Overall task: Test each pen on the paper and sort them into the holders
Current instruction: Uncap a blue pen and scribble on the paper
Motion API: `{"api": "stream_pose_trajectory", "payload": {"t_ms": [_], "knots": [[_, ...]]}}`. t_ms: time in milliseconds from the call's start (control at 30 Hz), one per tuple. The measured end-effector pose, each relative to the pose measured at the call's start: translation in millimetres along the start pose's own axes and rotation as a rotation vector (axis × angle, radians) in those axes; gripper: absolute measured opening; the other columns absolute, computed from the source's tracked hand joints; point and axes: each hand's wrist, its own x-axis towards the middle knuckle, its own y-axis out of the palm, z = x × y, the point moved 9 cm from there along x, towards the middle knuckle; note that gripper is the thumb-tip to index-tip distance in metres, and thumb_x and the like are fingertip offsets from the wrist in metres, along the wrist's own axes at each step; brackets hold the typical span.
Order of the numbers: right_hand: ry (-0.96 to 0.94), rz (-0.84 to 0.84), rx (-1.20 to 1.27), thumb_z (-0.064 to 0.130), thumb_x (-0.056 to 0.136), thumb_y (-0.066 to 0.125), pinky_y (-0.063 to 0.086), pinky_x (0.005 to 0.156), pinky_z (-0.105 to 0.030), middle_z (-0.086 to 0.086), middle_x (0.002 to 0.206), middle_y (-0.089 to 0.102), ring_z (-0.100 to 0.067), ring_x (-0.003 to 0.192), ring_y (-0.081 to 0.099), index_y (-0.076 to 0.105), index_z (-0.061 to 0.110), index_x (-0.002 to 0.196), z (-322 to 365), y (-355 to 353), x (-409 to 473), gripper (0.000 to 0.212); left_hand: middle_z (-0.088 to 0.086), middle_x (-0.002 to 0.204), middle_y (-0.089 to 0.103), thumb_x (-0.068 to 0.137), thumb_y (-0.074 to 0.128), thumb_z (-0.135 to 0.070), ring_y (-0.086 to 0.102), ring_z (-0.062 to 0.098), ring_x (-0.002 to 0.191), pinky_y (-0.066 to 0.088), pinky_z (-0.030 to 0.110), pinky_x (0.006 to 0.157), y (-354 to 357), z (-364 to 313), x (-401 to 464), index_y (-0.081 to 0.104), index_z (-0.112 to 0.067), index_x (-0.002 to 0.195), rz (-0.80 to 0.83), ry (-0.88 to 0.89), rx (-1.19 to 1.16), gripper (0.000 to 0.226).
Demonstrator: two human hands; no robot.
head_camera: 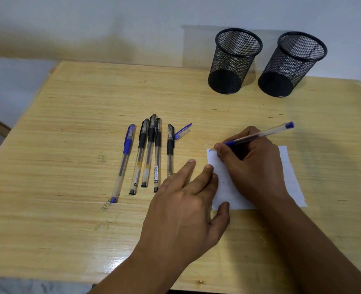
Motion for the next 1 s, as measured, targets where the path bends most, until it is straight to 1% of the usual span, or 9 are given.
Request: {"api": "stream_pose_trajectory", "payload": {"t_ms": [167,400,433,500,600,700,833,933,1000], "knots": [[0.007,-0.011,0.002,0.032,0.085,0.071,0.044,0.062,-0.002,0.018,0.075,0.064,0.006,0.073,0.062,0.062,0.023,0.088,-1.4,0.0,0.3,0.013,-0.008,0.136,0.06,0.087,0.052,-0.052,0.045,0.023,0.137,0.045,0.042,0.101,0.3,0.5,-0.3,0.067,-0.021,0.126,-0.01,-0.005,0.001,0.051],[-0.021,0.01,0.001,0.026,0.085,0.072,0.043,0.064,-0.001,0.02,0.073,0.06,0.014,0.073,0.06,0.059,0.023,0.087,1.5,0.8,-0.6,0.013,-0.007,0.136,0.061,0.088,0.051,-0.052,0.045,0.023,0.137,0.046,0.043,0.102,0.9,0.5,-1.1,0.066,-0.02,0.126,-0.012,0.0,-0.003,0.052],[-0.021,0.011,-0.001,0.027,0.085,0.072,0.044,0.064,-0.001,0.02,0.073,0.06,0.013,0.072,0.06,0.06,0.023,0.087,1.2,1.2,0.2,0.013,-0.006,0.136,0.061,0.088,0.051,-0.052,0.045,0.024,0.137,0.047,0.043,0.101,0.7,0.8,-1.2,0.066,-0.02,0.126,-0.012,-0.001,-0.008,0.051],[-0.004,0.011,0.012,0.028,0.085,0.071,0.046,0.064,-0.006,0.017,0.075,0.064,0.007,0.072,0.062,0.061,0.022,0.087,-1.2,0.4,2.2,0.012,-0.006,0.136,0.061,0.087,0.053,-0.051,0.046,0.024,0.137,0.049,0.045,0.1,-0.4,1.3,-1.1,0.067,-0.02,0.125,-0.022,-0.005,-0.022,0.051],[0.063,-0.015,0.167,0.027,0.086,0.071,0.051,0.069,-0.014,0.007,0.076,0.073,-0.002,0.073,0.069,0.066,0.013,0.09,-8.3,-7.0,4.5,0.015,-0.006,0.134,0.062,0.086,0.055,-0.05,0.047,0.024,0.135,0.05,0.044,0.098,-2.7,2.1,-1.6,0.069,-0.019,0.121,-0.04,-0.013,-0.034,0.049],[0.113,-0.022,0.302,0.02,0.088,0.07,0.053,0.068,-0.012,0.003,0.075,0.074,-0.003,0.072,0.071,0.067,0.006,0.093,-12.1,-12.0,5.7,0.016,-0.006,0.135,0.061,0.086,0.054,-0.051,0.048,0.024,0.135,0.05,0.043,0.097,-4.2,0.6,-1.7,0.068,-0.019,0.121,-0.04,-0.011,-0.031,0.049],[0.149,-0.05,0.412,0.02,0.09,0.068,0.057,0.074,-0.026,-0.004,0.074,0.074,-0.012,0.071,0.072,0.067,0.009,0.088,-13.8,-17.7,6.2,0.011,-0.006,0.136,0.06,0.086,0.05,-0.052,0.046,0.022,0.136,0.047,0.041,0.101,-2.7,-1.0,-1.1,0.064,-0.02,0.125,-0.021,-0.004,0.002,0.052],[0.16,-0.096,0.373,0.024,0.089,0.069,0.059,0.077,-0.03,-0.001,0.072,0.074,-0.01,0.069,0.072,0.067,0.012,0.09,-11.9,-25.7,5.6,0.012,-0.005,0.135,0.06,0.086,0.049,-0.053,0.046,0.022,0.135,0.047,0.041,0.101,-4.5,-2.1,1.2,0.061,-0.02,0.126,0.003,-0.008,0.032,0.053],[0.191,-0.112,0.443,0.02,0.088,0.071,0.061,0.077,-0.034,-0.003,0.072,0.074,-0.013,0.07,0.073,0.066,0.013,0.088,-10.5,-29.9,4.7,0.01,-0.006,0.135,0.058,0.086,0.048,-0.053,0.045,0.02,0.135,0.045,0.04,0.104,-6.5,-3.9,2.8,0.061,-0.021,0.126,0.026,-0.018,0.047,0.053]]}}
